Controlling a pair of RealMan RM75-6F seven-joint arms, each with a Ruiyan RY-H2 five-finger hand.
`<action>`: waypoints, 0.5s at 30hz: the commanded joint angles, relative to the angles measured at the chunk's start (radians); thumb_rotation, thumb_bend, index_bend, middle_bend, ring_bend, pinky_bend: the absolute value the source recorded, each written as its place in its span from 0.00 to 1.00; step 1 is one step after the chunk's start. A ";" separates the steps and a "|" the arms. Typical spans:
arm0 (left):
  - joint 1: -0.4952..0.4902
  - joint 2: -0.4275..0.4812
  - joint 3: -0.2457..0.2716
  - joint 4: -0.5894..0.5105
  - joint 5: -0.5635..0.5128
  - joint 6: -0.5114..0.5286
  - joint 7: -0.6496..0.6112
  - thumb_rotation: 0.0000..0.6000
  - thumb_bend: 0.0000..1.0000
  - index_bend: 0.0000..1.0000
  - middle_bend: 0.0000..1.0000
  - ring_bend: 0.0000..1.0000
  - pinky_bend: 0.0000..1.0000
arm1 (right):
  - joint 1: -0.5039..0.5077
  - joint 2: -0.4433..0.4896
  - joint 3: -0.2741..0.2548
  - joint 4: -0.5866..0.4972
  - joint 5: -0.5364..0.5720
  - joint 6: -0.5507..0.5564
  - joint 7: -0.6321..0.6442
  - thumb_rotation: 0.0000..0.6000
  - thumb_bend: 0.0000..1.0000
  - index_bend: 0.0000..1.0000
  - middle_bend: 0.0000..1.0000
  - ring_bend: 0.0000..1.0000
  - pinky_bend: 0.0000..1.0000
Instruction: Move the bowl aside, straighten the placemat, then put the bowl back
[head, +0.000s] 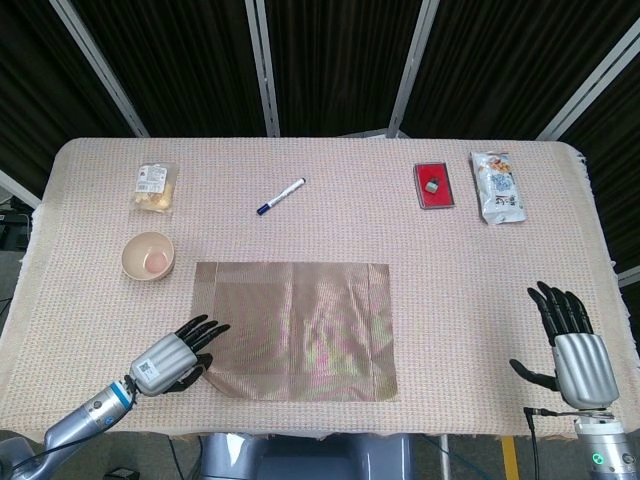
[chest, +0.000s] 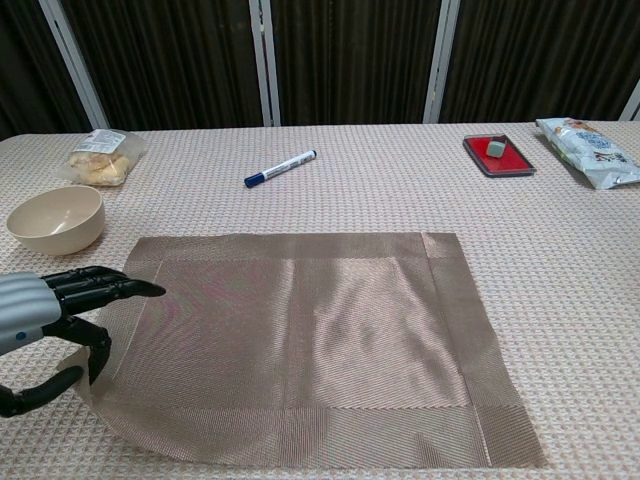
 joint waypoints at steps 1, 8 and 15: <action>0.003 -0.012 -0.009 0.010 0.006 0.005 0.017 1.00 0.50 0.72 0.00 0.00 0.00 | -0.001 0.002 0.001 0.001 0.003 -0.001 0.003 1.00 0.00 0.00 0.00 0.00 0.00; -0.004 -0.003 0.002 -0.005 0.014 -0.024 0.016 1.00 0.24 0.31 0.00 0.00 0.00 | -0.003 0.007 0.005 0.001 0.002 0.005 0.010 1.00 0.00 0.00 0.00 0.00 0.00; 0.004 0.086 0.018 -0.055 0.044 0.043 -0.012 1.00 0.00 0.00 0.00 0.00 0.00 | -0.003 0.011 0.005 0.002 0.004 0.000 0.017 1.00 0.00 0.00 0.00 0.00 0.00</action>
